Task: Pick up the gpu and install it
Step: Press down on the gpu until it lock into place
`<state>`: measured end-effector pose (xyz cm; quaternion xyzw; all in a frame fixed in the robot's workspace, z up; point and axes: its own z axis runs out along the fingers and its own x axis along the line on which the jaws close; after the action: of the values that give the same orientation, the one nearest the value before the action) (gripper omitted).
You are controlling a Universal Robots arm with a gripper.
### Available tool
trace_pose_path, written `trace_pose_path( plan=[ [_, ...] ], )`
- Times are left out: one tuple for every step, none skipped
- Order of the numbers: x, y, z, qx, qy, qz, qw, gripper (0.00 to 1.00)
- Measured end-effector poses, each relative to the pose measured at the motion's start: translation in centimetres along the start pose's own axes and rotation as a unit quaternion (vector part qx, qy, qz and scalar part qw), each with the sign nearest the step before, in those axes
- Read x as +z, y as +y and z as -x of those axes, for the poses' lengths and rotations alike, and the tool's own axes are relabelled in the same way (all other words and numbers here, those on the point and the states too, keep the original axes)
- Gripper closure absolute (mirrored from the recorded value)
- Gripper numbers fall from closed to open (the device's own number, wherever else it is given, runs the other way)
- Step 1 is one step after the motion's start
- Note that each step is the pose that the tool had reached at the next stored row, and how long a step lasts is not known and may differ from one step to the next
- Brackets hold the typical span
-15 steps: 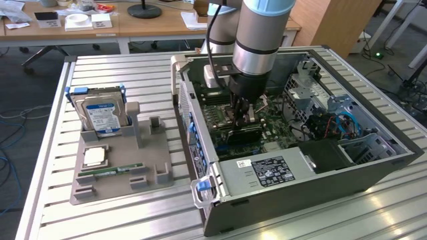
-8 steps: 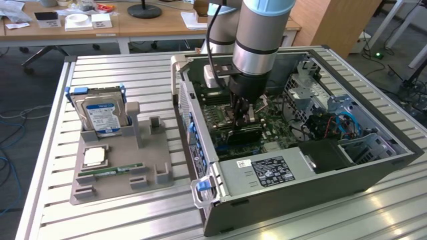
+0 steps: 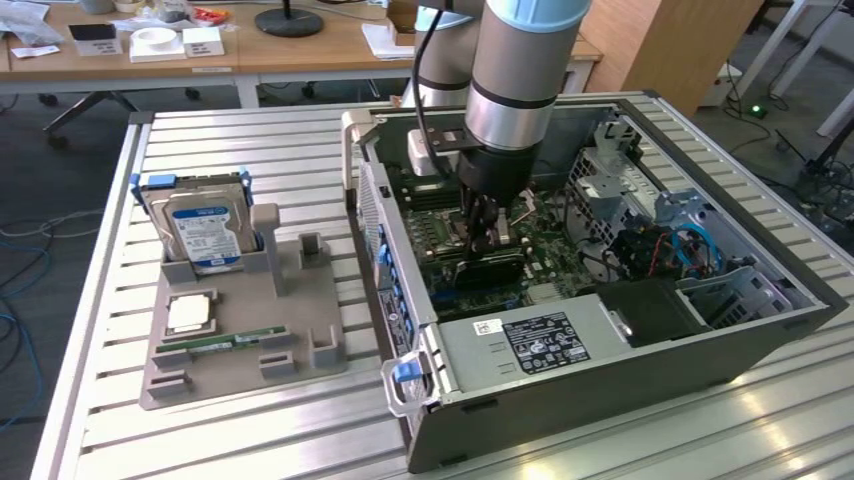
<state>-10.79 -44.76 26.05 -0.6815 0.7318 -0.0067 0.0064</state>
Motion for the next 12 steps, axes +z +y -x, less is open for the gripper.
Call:
trace_pose_path(
  plan=[
    [0.0, 0.0, 0.0, 0.0, 0.0, 0.0, 1.0, 0.89],
    [-0.05, 0.0, 0.0, 0.0, 0.0, 0.0, 1.0, 0.89],
    [-0.12, 0.0, 0.0, 0.0, -0.0005, -0.0001, 1.0, 0.89],
    [-0.21, -0.01, 0.0, 0.0, -0.0008, -0.0004, 1.0, 0.89],
    [-0.41, -0.01, 0.0, 0.0, -0.0003, -0.0001, 1.0, 0.89],
    [-0.59, -0.01, 0.0, 0.0, 0.0, 0.0, 1.0, 0.89],
    [-0.75, -0.01, 0.0, 0.0, -0.0001, -0.0001, 1.0, 0.89],
    [-0.93, -0.02, 0.0, 0.0, -0.0001, 0.0, 1.0, 0.89],
    [-1.14, -0.02, 0.0, 0.0, 0.0, 0.0, 1.0, 0.89],
    [-1.34, -0.03, 0.0, 0.0, 0.0, 0.0, 1.0, 0.89],
    [-1.57, -0.03, 0.0, 0.0, 0.0, 0.0, 1.0, 0.89],
    [-1.82, -0.03, 0.0, 0.0, 0.0, 0.0, 1.0, 0.89]
  ],
)
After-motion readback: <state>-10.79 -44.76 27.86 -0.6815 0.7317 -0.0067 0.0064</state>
